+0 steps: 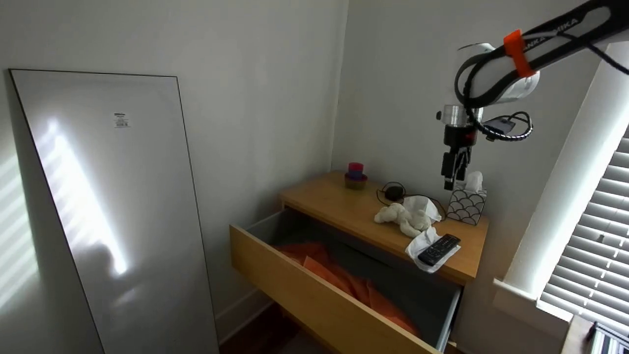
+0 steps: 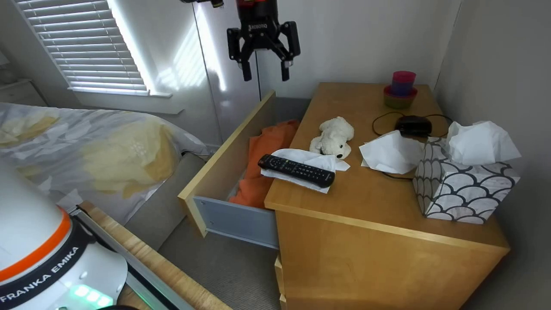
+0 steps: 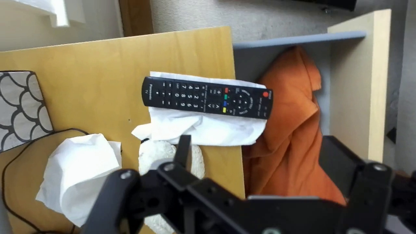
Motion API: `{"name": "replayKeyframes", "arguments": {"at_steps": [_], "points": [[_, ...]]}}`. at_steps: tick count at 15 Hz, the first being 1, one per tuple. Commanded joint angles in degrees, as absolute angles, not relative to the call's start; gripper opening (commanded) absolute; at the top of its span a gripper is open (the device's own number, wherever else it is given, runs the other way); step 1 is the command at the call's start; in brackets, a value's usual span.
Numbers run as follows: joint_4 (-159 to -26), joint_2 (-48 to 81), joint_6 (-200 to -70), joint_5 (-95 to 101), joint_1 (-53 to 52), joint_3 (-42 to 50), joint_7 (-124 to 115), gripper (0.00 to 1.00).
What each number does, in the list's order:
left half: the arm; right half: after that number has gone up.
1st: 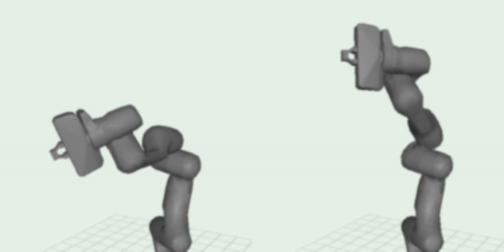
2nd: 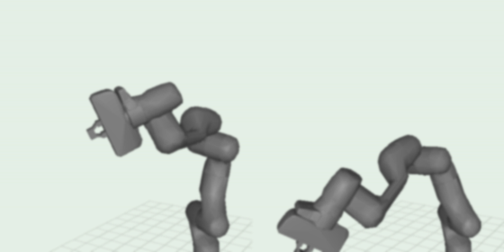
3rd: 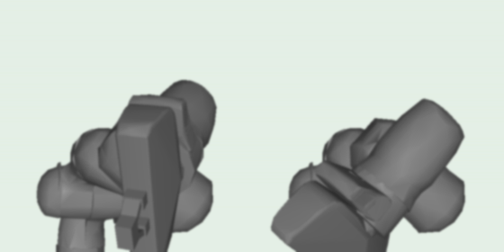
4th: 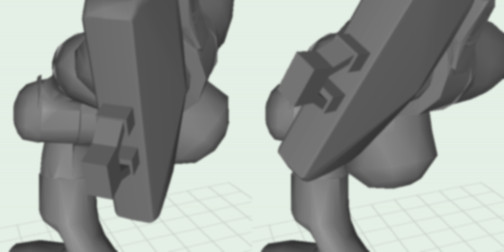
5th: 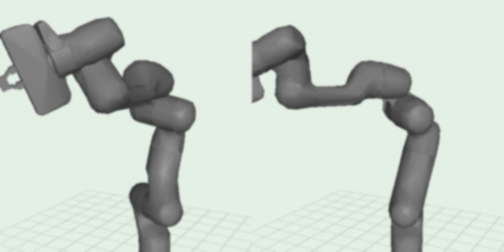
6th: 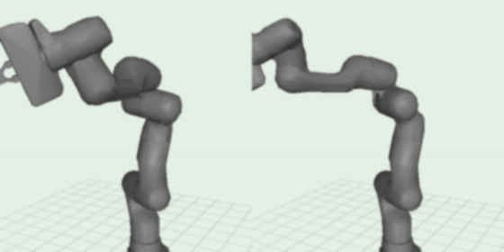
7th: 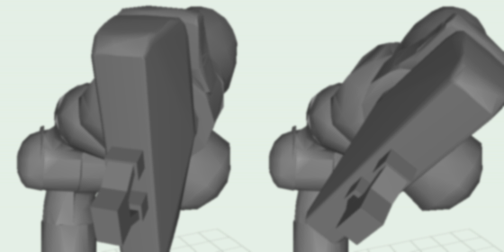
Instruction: Remove the remote from the paper towel and put it on the cupboard
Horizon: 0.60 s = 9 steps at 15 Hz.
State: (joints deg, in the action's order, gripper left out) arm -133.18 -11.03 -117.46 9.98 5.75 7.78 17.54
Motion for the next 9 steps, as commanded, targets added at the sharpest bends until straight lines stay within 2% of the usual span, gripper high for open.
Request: {"name": "replayKeyframes", "arguments": {"at_steps": [1, 6, 9], "points": [[-132.4, -9.1, -117.7, 12.0, 5.9, 7.8, 18.6, 1.0], [-129.9, -4.7, -117.9, 14.8, 6.0, 7.5, 19.5, 1.0], [-132.2, -3.6, -119.5, 17.6, 5.7, 7.6, 29.3, 1.0]]}}
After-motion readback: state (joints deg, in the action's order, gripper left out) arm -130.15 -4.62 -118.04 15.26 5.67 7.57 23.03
